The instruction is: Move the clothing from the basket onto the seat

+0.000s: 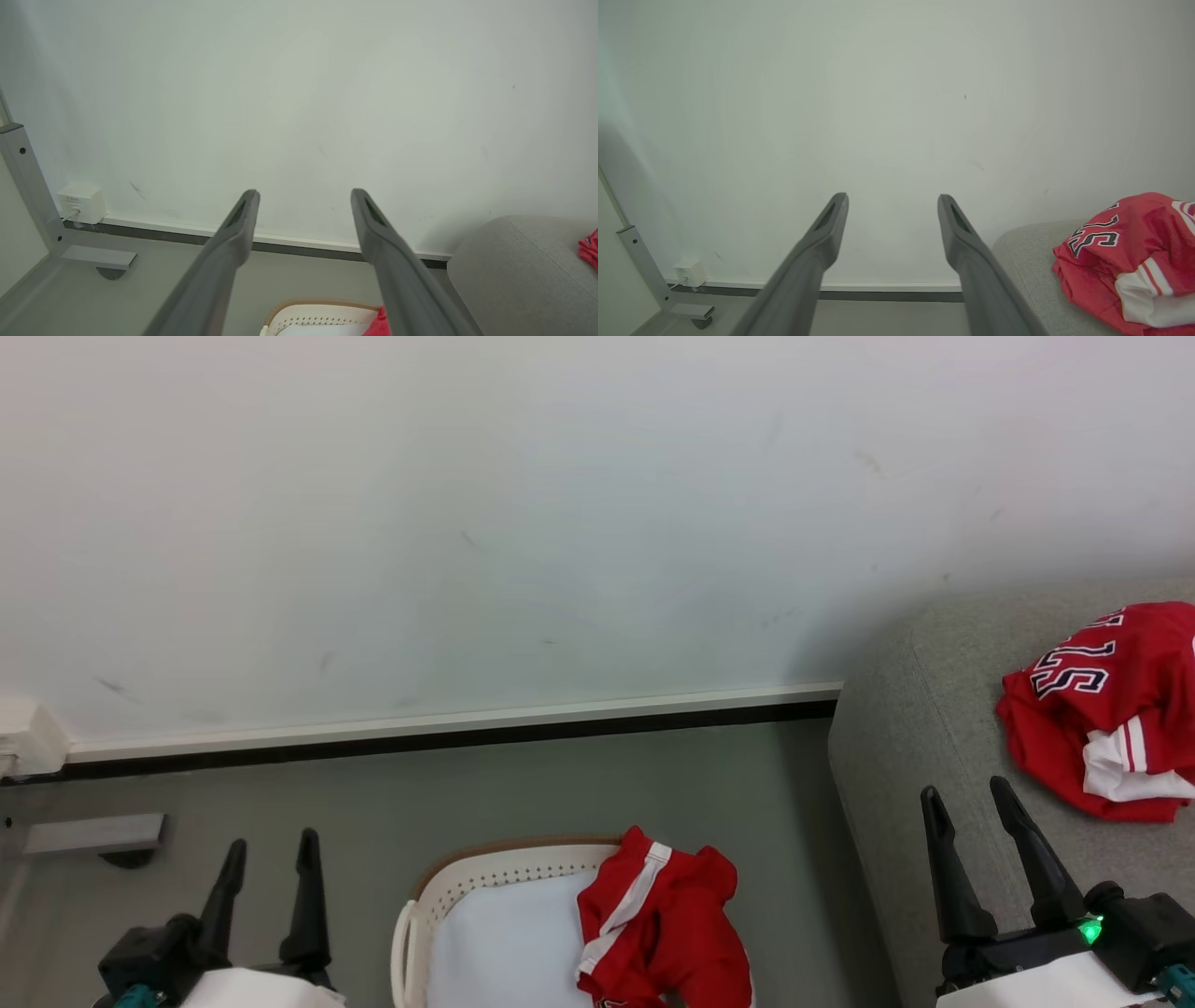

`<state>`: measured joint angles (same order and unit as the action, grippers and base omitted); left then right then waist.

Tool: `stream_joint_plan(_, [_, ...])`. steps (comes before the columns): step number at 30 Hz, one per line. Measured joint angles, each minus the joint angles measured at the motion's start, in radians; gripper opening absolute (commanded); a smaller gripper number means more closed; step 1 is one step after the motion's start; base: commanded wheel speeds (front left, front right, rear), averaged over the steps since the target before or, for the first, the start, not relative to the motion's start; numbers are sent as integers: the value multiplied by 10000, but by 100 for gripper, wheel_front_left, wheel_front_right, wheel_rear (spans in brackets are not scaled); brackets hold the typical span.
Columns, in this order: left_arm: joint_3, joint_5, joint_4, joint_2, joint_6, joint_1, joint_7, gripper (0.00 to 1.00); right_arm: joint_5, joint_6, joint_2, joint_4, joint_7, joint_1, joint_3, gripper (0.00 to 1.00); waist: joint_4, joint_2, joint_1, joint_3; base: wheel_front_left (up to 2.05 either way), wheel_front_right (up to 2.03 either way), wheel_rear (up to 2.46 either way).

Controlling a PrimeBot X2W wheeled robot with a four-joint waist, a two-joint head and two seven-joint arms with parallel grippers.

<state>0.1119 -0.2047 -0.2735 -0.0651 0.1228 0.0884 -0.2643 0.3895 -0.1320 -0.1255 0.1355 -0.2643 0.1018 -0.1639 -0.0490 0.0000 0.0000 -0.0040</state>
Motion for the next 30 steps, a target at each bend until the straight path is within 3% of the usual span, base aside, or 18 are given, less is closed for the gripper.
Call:
stream_joint_plan(11, [-583,-105,59,-267,61,948,2,100,-322,0,249,-435,-2,929,104,100,-570,0,3,1219,0,0,0])
stream_joint_plan(30, [-2915,-1304,-865,-2059,86,2928,2,100,-997,0,694,-1701,-4,2283,790,100,-1846,0,3,4058,0,0,0])
